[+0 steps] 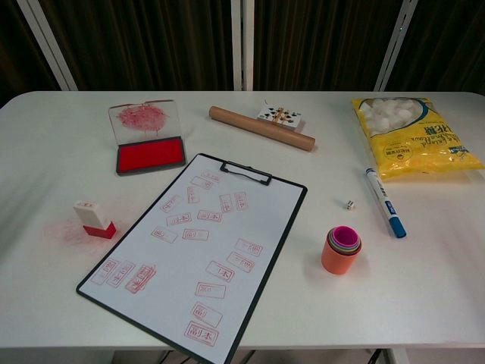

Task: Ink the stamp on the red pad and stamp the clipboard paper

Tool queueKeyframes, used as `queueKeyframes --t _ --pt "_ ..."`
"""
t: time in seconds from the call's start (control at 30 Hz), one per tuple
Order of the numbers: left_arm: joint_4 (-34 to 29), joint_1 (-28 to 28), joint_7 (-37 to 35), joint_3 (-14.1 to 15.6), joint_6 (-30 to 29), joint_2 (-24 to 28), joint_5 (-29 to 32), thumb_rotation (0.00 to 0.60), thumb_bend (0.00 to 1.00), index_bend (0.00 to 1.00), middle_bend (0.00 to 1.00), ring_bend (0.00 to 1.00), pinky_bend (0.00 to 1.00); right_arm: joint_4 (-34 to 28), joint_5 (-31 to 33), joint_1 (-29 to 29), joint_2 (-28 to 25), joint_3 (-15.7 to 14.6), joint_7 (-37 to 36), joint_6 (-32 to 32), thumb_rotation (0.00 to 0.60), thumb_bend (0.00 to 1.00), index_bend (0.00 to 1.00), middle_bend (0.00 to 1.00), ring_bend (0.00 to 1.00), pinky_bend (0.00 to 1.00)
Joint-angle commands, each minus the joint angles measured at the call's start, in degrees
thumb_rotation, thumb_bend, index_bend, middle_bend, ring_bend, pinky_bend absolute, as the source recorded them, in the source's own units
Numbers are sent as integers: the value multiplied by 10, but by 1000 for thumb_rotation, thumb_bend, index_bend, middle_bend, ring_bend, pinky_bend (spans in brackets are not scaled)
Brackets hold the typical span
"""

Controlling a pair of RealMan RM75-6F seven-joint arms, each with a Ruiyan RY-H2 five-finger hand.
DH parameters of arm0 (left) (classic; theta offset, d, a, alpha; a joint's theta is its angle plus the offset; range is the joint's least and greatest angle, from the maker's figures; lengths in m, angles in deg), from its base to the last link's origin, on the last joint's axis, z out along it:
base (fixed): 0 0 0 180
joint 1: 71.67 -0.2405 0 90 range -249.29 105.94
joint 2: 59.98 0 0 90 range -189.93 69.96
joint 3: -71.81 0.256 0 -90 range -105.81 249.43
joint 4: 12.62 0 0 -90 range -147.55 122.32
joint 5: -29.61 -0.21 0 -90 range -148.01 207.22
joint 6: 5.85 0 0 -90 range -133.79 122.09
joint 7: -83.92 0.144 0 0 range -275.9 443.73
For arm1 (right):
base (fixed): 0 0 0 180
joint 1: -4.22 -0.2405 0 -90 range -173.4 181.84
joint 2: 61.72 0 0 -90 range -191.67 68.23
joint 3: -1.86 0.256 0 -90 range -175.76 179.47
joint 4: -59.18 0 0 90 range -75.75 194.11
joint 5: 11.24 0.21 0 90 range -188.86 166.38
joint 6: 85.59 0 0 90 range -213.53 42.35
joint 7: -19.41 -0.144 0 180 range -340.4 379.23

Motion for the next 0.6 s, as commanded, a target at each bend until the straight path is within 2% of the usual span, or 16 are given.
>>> queueKeyframes --t 0.03,0.43,0.53,0.57,0.6 --pt "-5 2 1 0 1 2 -2 435 0 90 99 106 204 -7 1 -2 -5 1 1 4 600 131 0 0 0 0" --pt "-6 3 7 6 -5 9 -18 459 0 87 99 106 204 -8 -7 1 -3 0 -5 -7 600 155 0 0 0 0" --pt "0 13 -3 18 -6 5 -55 572 0 86 101 106 205 -10 -6 1 -5 2 -10 -7 600 156 0 0 0 0" --pt "2 17 -4 23 -6 4 -71 598 0 86 106 106 206 -10 -6 0 -5 2 -12 -8 600 157 0 0 0 0" --pt "5 22 -4 28 -6 1 -87 600 0 87 110 106 207 -10 -7 0 -5 2 -13 -8 600 161 0 0 0 0"
